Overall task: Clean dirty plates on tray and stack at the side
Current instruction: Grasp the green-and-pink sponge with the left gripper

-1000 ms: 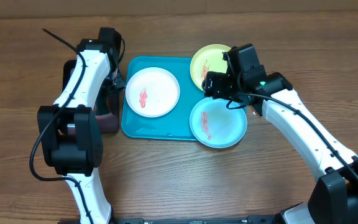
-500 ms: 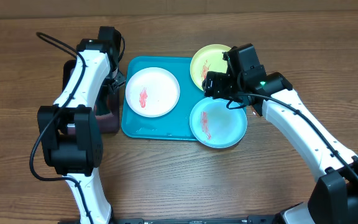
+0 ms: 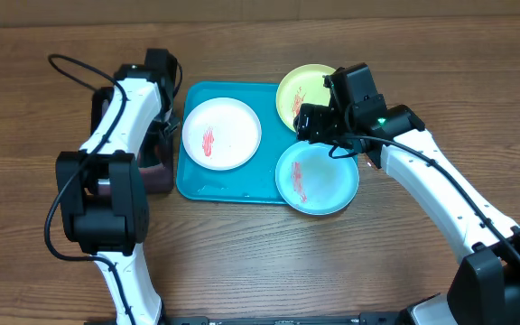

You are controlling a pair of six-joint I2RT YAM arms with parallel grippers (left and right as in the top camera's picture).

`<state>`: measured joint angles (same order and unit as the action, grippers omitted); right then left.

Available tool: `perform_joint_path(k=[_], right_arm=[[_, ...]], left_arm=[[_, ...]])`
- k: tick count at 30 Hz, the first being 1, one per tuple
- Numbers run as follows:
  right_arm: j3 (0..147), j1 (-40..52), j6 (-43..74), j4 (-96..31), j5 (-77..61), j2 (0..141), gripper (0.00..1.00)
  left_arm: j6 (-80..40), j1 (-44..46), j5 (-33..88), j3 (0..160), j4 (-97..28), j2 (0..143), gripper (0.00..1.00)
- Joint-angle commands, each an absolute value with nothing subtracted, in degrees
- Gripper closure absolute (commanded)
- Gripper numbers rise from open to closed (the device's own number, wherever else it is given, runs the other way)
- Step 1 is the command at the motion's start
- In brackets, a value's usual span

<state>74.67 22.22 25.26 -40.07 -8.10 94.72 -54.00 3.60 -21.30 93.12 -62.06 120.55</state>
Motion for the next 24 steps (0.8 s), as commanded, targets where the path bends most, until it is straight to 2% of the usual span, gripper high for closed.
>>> perform_joint_path(k=[1, 10, 17, 24], right_arm=[[76.2, 22.5, 25.3, -39.9, -7.5, 94.7, 0.18], [76.2, 22.5, 25.1, -40.7, -7.2, 94.7, 0.18], [76.2, 22.5, 25.1, -40.8, -6.9, 94.7, 0.18], [76.2, 22.5, 25.1, -40.9, -6.9, 94.7, 0.18]], left_arm=[[-54.7, 3.0, -22.9, 90.2, -59.9, 121.6, 0.56], [-47.0, 3.0, -23.1, 88.2, -56.7, 121.6, 0.55], [-36.4, 3.0, -23.1, 88.2, -56.5, 121.6, 0.61], [-33.6, 3.0, -22.9, 88.2, -56.4, 121.6, 0.51]])
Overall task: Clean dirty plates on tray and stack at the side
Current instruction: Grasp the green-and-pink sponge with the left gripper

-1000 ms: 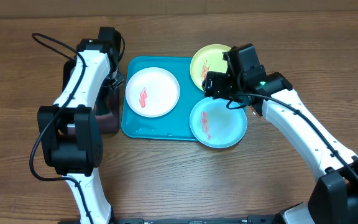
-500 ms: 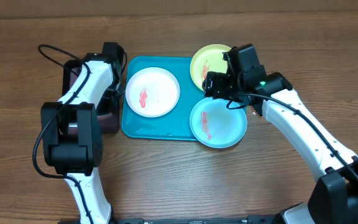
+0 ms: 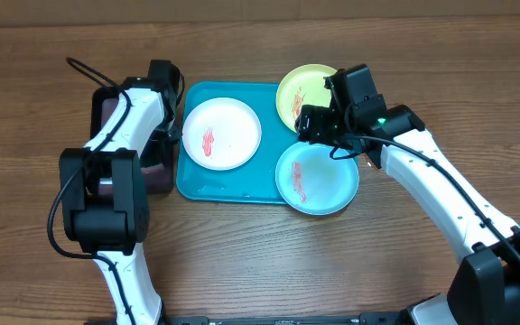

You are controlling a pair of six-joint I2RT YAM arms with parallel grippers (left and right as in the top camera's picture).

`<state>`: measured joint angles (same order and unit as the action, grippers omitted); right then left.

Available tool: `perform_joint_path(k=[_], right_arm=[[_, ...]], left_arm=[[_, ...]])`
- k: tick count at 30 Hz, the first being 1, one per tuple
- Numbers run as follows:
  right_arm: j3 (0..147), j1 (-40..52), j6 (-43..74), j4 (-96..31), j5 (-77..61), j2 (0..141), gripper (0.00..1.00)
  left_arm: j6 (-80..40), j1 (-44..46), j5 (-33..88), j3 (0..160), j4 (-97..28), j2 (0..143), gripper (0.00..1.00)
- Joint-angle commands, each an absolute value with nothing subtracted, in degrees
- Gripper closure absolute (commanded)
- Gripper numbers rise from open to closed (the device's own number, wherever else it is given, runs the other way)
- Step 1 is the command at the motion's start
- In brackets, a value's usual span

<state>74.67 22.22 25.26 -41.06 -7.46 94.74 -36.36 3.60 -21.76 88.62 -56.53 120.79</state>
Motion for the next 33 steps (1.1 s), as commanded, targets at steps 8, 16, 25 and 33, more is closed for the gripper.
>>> perform_joint_path(k=[8, 16, 25, 33], right_arm=[[76.2, 22.5, 25.1, -41.4, -6.0, 94.7, 0.18], [76.2, 22.5, 25.1, -41.5, -6.0, 94.7, 0.18], [76.2, 22.5, 25.1, -41.5, -6.0, 94.7, 0.18], [76.2, 22.5, 25.1, -41.5, -6.0, 94.7, 0.18]], left_arm=[[-32.5, 3.0, -22.4, 88.0, -56.4, 121.6, 0.46], [-31.4, 3.0, -22.4, 86.3, -55.2, 121.6, 0.48], [-30.2, 3.0, -22.4, 86.3, -53.9, 121.6, 0.55], [-29.7, 3.0, -22.5, 86.3, -53.6, 121.6, 0.5]])
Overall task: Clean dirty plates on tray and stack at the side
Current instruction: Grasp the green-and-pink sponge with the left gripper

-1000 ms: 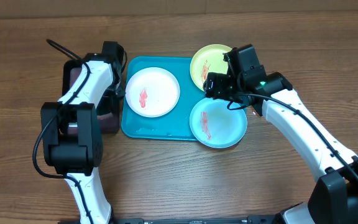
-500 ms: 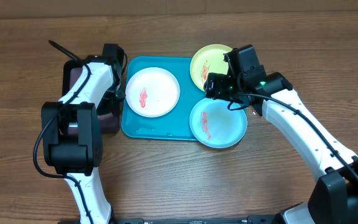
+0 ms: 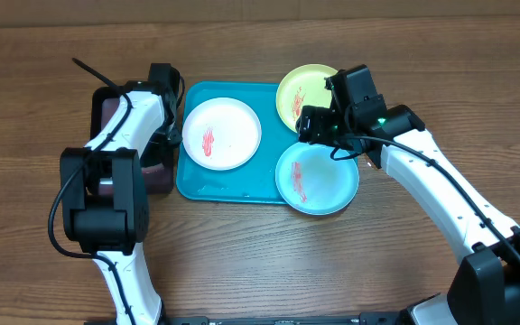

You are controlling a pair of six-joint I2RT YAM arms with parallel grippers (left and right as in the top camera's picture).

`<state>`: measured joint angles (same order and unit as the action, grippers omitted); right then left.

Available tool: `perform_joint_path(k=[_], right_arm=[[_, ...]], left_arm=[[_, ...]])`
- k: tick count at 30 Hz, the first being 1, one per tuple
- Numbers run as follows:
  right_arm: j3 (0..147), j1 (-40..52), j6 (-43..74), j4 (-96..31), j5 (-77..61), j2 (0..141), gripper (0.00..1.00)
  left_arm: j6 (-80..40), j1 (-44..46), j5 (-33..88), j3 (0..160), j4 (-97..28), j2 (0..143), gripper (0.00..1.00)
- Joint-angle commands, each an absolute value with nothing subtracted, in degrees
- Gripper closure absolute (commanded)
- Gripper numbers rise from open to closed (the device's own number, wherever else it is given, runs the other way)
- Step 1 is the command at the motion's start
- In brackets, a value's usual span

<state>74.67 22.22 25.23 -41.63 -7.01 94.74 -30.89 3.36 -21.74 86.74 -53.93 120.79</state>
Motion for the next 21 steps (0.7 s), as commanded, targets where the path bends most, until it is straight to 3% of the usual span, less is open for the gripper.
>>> perform_joint_path(k=[1, 6, 7, 8, 21], right_arm=[[76.2, 22.5, 25.1, -41.5, -6.0, 94.7, 0.18], [76.2, 22.5, 25.1, -41.5, -6.0, 94.7, 0.18], [76.2, 22.5, 25.1, -41.5, -6.0, 94.7, 0.18], [76.2, 22.5, 25.1, -41.5, -6.0, 94.7, 0.18], [76.2, 22.5, 25.1, -40.9, -7.5, 94.7, 0.2]], left_arm=[[-29.7, 2.9, -22.5, 86.3, -53.6, 121.6, 0.53], [-29.8, 2.9, -22.5, 86.2, -53.5, 121.6, 0.76], [-29.8, 2.9, -22.5, 86.2, -53.3, 121.6, 0.92], [-29.8, 2.9, -22.5, 86.2, -53.3, 121.6, 0.96], [-29.8, 3.0, -22.2, 98.2, -64.2, 119.9, 0.96]])
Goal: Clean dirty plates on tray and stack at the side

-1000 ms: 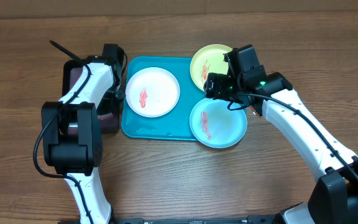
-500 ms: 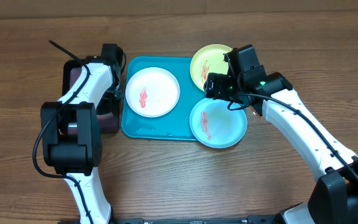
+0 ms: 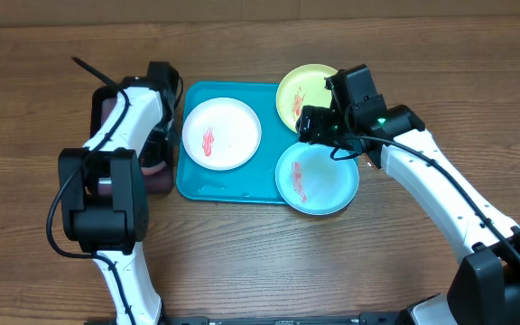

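Three plates carry red smears. The white plate [image 3: 221, 133] lies on the teal tray [image 3: 233, 188]. The yellow plate [image 3: 298, 90] sits at the tray's far right corner, and the blue plate [image 3: 319, 179] overhangs its near right corner. My right gripper [image 3: 307, 125] hangs low over the spot where the yellow and blue plates meet; its jaws are hidden under the wrist. My left gripper [image 3: 164, 135] points down between the tray's left edge and a dark bin, its fingers in shadow.
A dark maroon bin [image 3: 116, 135] stands left of the tray, partly under my left arm. Bare wooden table [image 3: 260, 262] runs along the front and to the far left and right. A black cable [image 3: 88, 70] loops off the left arm.
At the oldest moment my left wrist was at the bin's far side with its cable further left. By the following moment it had shifted slightly right and nearer, and it has stayed there. The right arm and all three plates kept their places throughout.
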You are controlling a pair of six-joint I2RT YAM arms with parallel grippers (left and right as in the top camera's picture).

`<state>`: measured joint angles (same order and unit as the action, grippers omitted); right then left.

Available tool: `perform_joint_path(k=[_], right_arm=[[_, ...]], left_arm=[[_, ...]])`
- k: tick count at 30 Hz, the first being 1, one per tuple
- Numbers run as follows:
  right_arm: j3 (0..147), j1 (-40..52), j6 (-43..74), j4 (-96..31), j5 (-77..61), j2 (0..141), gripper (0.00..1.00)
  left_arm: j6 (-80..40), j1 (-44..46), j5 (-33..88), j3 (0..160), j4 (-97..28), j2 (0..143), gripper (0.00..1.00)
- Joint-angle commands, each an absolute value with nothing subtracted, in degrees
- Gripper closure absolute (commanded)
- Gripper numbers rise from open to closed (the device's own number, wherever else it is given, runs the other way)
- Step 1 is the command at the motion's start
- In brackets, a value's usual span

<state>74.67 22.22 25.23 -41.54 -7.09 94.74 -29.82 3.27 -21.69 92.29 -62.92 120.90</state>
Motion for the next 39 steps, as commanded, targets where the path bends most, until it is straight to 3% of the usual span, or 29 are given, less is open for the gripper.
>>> perform_joint_path(k=[1, 6, 12, 18, 31, 39], right_arm=[[76.2, 22.5, 25.1, -40.5, -8.0, 94.7, 0.2], [76.2, 22.5, 25.1, -39.0, -10.0, 94.7, 0.2], [76.2, 22.5, 25.6, -36.2, -11.1, 95.0, 0.36], [76.3, 22.5, 28.1, -32.4, -14.3, 98.7, 0.44], [82.0, 26.8, 29.6, -30.2, -15.6, 111.0, 0.48], [84.2, 31.8, 32.1, -29.6, -3.9, 117.4, 0.5]], left_arm=[[-29.8, 3.0, -21.5, 100.6, -65.8, 119.6, 0.96], [-27.9, 3.0, -17.0, 111.9, -73.1, 118.7, 0.96], [-20.8, 4.6, -8.5, 122.6, -79.1, 118.7, 0.96], [-16.2, 8.7, -1.0, 125.8, -81.1, 118.7, 0.96], [-17.0, 12.3, -0.2, 125.8, -80.2, 118.7, 0.96], [-18.4, 12.3, -0.6, 125.7, -79.2, 118.8, 0.96]])
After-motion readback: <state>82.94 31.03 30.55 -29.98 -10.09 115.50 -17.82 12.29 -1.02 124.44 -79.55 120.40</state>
